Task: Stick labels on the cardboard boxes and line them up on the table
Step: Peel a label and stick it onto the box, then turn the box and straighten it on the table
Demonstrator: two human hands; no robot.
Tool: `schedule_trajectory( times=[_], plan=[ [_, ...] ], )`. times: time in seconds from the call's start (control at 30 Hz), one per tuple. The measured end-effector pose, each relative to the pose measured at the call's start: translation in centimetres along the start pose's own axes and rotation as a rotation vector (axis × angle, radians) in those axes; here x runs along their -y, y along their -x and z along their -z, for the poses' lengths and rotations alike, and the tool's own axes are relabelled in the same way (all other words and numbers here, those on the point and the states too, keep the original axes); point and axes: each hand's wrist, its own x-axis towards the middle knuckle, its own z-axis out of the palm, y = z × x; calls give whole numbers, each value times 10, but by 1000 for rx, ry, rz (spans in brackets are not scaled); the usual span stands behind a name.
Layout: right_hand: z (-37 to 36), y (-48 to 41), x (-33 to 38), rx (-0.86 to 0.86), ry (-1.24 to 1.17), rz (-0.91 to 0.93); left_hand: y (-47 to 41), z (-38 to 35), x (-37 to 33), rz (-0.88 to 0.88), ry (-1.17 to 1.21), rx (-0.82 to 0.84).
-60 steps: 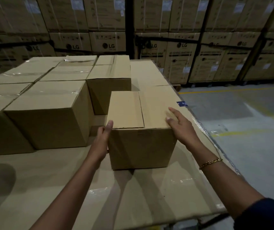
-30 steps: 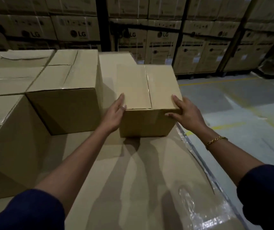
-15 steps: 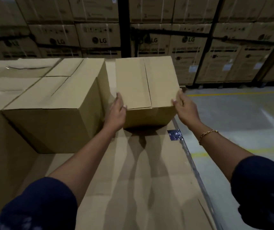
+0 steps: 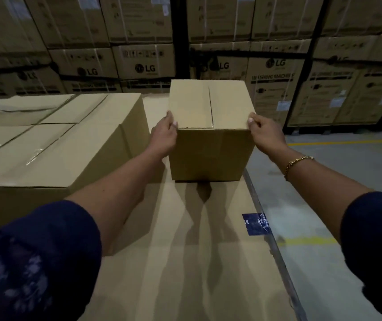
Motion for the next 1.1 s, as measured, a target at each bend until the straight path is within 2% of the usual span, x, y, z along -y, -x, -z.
schedule_trajectory(
  times=[0.23, 0.4, 0.7, 0.8, 0.87, 0.93, 1.0, 1.1],
  plan=[
    [-29, -47, 0, 61, -16, 17, -40, 0, 26, 66, 42, -16],
    [-23, -70, -11, 77, -67, -27, -52, -11, 23, 36, 91, 32],
    [-21, -66, -19, 77, -100, -24, -60, -23, 17, 90, 159, 70],
    [-20, -51, -21, 15, -64, -29, -47, -16, 14, 74, 102, 84],
    [-20, -31, -6, -99, 27, 63, -31, -1, 10, -14, 15, 99],
    [-23, -8, 18, -183, 14, 178, -12, 22, 3, -113, -104, 107],
    [-33, 18, 50, -143, -57, 269, 10, 52, -4, -165, -148, 96],
    [-58, 57, 105, 56, -154, 245, 46, 108, -5, -200, -169, 11]
  ],
)
